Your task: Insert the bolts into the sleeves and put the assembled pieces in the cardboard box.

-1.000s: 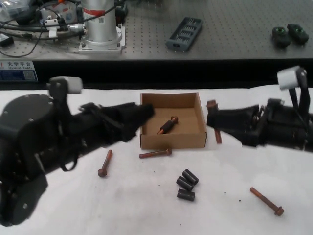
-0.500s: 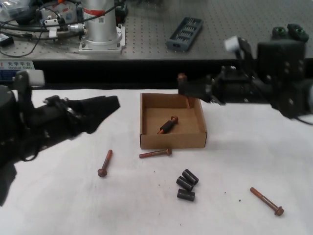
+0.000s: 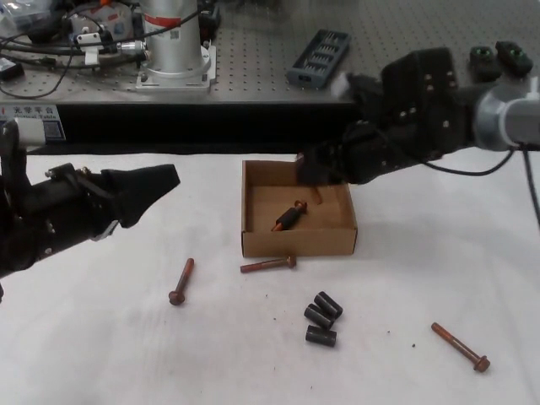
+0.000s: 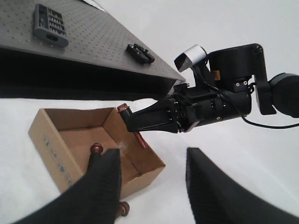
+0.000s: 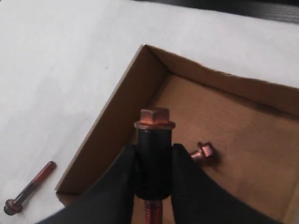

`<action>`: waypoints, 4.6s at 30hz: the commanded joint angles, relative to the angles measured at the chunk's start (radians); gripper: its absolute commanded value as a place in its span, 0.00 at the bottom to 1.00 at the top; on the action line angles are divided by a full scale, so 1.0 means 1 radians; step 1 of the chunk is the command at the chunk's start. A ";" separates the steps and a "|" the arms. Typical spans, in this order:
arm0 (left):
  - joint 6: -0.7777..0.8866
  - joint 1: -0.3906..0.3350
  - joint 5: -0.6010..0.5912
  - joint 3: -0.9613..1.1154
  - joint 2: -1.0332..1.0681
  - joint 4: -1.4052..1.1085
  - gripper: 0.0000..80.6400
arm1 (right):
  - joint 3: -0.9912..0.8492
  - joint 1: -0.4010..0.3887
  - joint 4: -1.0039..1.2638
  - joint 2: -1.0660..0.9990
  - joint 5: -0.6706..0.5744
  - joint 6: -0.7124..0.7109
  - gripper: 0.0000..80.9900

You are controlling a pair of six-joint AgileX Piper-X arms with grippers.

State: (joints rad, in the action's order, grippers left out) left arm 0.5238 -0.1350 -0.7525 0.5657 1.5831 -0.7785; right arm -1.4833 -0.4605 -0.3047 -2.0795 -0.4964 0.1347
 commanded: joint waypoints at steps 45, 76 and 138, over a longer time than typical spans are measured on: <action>-1.182 -0.273 0.496 0.397 0.111 1.033 0.42 | 0.683 0.028 -0.145 0.914 -0.007 -0.161 0.36; -1.497 -0.396 0.631 0.683 0.378 1.223 0.42 | 0.902 0.028 -0.130 1.119 -0.008 -0.062 0.36; -1.211 -0.646 0.628 0.799 0.290 1.363 0.35 | 0.981 0.146 -0.233 1.180 0.251 -0.108 0.36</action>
State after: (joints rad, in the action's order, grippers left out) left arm -0.7515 -0.7797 -0.1335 1.3544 1.8927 0.6168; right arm -0.5086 -0.3217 -0.5546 -0.8860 -0.2434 0.0269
